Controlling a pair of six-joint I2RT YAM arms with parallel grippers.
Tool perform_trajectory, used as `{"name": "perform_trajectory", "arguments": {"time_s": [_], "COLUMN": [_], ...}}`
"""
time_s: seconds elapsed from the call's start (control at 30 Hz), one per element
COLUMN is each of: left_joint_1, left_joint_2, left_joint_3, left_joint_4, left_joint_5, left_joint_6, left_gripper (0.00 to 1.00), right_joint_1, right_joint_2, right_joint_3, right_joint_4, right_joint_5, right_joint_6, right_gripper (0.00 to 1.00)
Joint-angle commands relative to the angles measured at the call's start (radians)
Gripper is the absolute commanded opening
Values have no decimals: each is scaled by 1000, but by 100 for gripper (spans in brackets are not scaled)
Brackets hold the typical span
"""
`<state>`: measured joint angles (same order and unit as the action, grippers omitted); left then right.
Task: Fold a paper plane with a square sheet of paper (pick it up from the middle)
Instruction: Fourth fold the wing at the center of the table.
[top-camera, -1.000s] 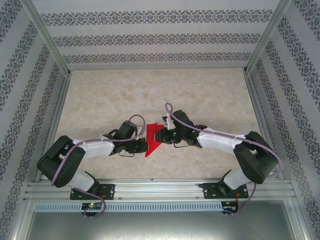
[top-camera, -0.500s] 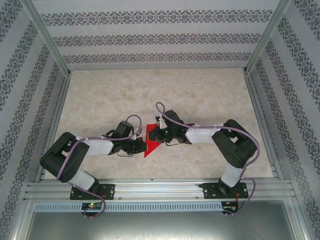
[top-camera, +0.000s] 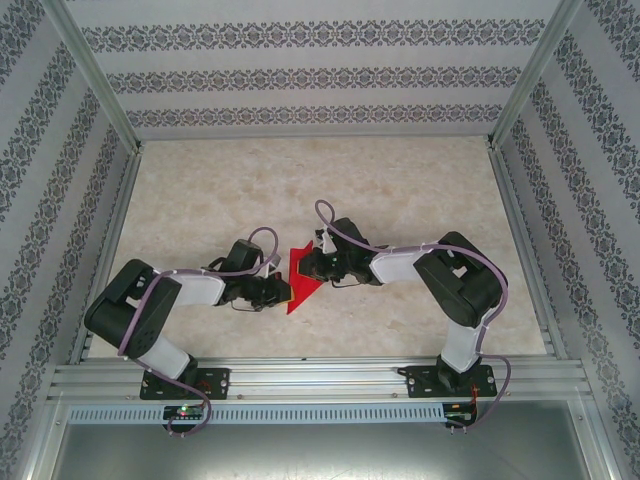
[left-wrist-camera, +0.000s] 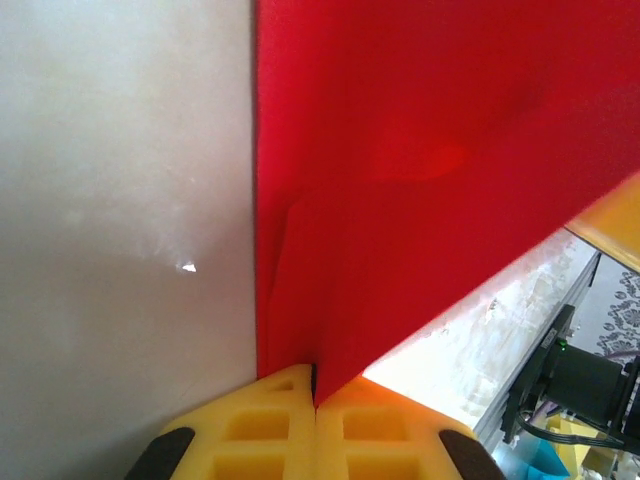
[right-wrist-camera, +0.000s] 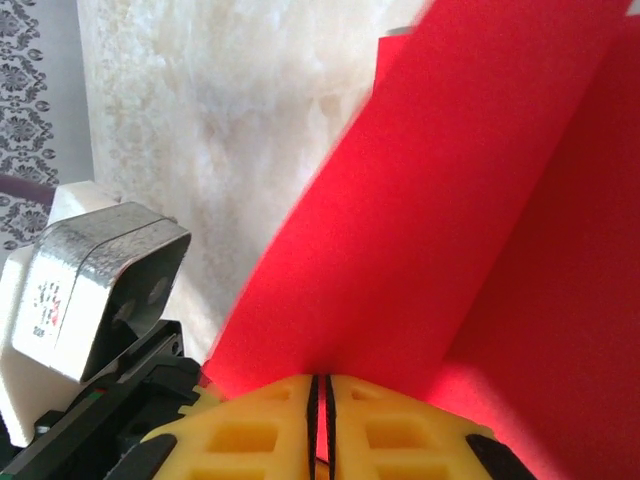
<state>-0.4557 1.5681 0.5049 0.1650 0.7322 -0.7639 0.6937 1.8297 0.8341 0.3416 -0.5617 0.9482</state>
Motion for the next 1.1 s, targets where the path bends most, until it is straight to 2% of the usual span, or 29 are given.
{"name": "perform_trajectory", "arguments": {"time_s": [0.0, 0.33, 0.5, 0.63, 0.93, 1.07], "left_joint_1": [19, 36, 41, 43, 45, 46], "left_joint_2": [27, 38, 32, 53, 61, 58], "left_joint_3": [26, 31, 39, 50, 61, 57], "left_joint_4": [-50, -56, -72, -76, -96, -104], "left_joint_5": [30, 53, 47, 54, 60, 60], "left_joint_6": [25, 18, 31, 30, 32, 43], "left_gripper": [3, 3, 3, 3, 4, 8], "right_joint_1": [6, -1, -6, 9, 3, -6], "right_joint_2": [-12, 44, -17, -32, 59, 97], "right_joint_3": [7, 35, -17, 4, 36, 48], "right_joint_4": [55, 63, 66, 64, 48, 52], "right_joint_5": [-63, -55, -28, -79, -23, -34], "right_joint_6": [10, 34, 27, 11, 33, 25], "right_gripper": [15, 17, 21, 20, 18, 17]}}
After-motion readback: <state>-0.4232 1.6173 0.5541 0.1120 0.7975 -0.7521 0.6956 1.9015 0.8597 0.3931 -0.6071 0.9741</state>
